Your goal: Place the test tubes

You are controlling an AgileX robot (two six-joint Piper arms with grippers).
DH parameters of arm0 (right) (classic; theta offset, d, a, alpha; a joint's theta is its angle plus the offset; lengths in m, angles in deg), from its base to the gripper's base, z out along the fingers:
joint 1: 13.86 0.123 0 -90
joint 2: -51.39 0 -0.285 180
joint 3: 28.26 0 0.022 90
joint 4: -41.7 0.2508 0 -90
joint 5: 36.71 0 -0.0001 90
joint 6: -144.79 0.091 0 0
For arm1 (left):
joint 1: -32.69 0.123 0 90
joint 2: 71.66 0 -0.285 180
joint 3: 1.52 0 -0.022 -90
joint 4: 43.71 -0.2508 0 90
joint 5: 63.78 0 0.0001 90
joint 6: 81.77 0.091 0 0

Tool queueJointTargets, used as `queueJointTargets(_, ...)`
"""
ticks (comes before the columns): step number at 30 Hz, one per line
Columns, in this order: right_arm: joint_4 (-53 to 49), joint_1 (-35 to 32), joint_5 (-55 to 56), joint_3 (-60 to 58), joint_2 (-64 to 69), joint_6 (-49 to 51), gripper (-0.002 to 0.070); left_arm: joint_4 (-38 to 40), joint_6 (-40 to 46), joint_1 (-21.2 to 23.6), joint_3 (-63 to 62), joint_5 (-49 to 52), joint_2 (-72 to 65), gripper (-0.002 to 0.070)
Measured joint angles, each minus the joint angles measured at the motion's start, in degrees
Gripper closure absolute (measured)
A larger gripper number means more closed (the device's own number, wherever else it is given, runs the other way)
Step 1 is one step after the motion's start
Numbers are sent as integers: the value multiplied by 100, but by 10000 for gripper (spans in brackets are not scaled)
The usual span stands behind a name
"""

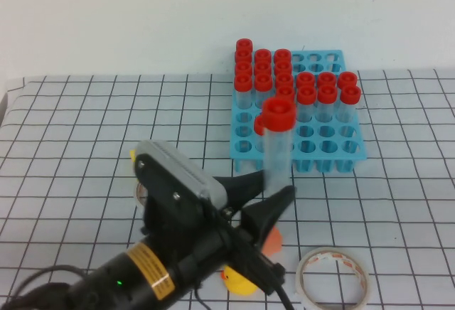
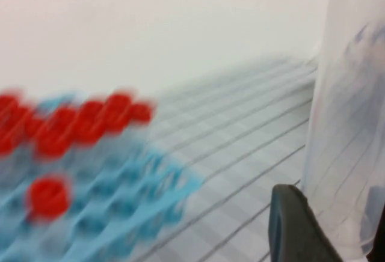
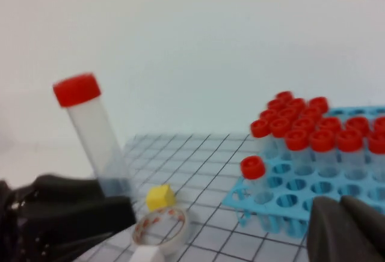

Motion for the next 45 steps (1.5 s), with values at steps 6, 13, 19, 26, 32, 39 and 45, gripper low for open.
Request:
queueJointTargets(6, 145, 11, -1643, 1018, 1843, -1436, 559, -522, -681, 0, 0, -1366, -723, 466)
queueJointTargets(13, 145, 407, -2802, 2024, 3494, -1968, 139, -1300, -1163, 0, 0, -1687, -1154, 466)
queueJointTargets(19, 145, 1264, -2926, 2615, 4339, -2470, 71, -1748, -1237, 0, 0, -1711, -1214, 466)
queueJointTargets(26, 145, 1675, -2731, 2733, 4592, -2716, 69, -1817, -1277, 0, 0, -1738, -1214, 466)
queueJointTargets(32, -220, 1685, -2642, 2733, 4602, -2702, 140, -1866, -1282, 0, 0, -1738, -1214, 466)
queueJointTargets(39, -326, 1685, -2599, 2733, 4602, -2515, 370, -1882, -1282, 0, 0, -1738, -1214, 466)
queueJointTargets(45, -328, 1685, -2506, 2742, 4602, -2503, 395, -1903, -1295, 0, 0, -1738, -1214, 452)
